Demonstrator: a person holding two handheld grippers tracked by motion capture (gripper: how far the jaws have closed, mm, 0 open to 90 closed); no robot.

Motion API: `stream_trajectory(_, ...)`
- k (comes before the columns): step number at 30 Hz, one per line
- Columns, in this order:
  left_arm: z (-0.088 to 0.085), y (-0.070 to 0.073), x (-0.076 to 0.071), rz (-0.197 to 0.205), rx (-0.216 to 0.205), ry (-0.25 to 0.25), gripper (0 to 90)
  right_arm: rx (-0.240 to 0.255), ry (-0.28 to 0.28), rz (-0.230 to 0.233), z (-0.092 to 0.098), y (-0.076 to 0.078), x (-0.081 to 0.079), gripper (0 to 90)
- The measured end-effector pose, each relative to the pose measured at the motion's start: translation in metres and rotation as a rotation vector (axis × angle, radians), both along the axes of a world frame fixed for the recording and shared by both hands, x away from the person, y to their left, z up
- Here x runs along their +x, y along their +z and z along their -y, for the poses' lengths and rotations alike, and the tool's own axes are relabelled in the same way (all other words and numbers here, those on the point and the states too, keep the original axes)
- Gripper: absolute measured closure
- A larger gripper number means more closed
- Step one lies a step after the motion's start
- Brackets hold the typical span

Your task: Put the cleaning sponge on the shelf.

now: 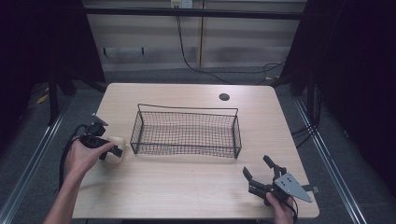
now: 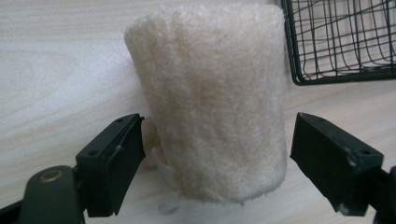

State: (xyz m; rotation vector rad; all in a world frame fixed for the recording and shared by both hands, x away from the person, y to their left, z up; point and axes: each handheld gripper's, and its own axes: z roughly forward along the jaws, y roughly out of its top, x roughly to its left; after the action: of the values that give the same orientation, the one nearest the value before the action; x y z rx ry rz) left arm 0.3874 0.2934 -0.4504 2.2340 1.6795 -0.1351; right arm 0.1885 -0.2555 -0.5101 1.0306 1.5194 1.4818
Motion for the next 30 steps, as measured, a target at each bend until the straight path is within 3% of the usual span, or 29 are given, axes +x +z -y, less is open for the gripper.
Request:
stream_trajectory(2, 0.001, -0.001, 0.001, -0.006, 0.004, -0.010, 23.4, -0.001, -0.001, 0.001, 0.000, 0.000, 0.000, 13.6)
stream_trajectory(9, 0.006, -0.007, 0.002, -0.022, 0.021, -0.017, 29.2, -0.002, 0.001, 0.000, 0.000, 0.000, 0.000, 13.6)
stream_trajectory(21, 0.003, -0.005, -0.003, -0.026, 0.059, -0.009, 31.0, -0.003, -0.003, -0.001, 0.000, 0.000, 0.000, 13.6)
stream_trajectory(30, -0.005, -0.002, -0.010, -0.014, 0.030, -0.005, 31.1, -0.005, -0.005, -0.001, -0.001, 0.000, 0.000, 13.6)
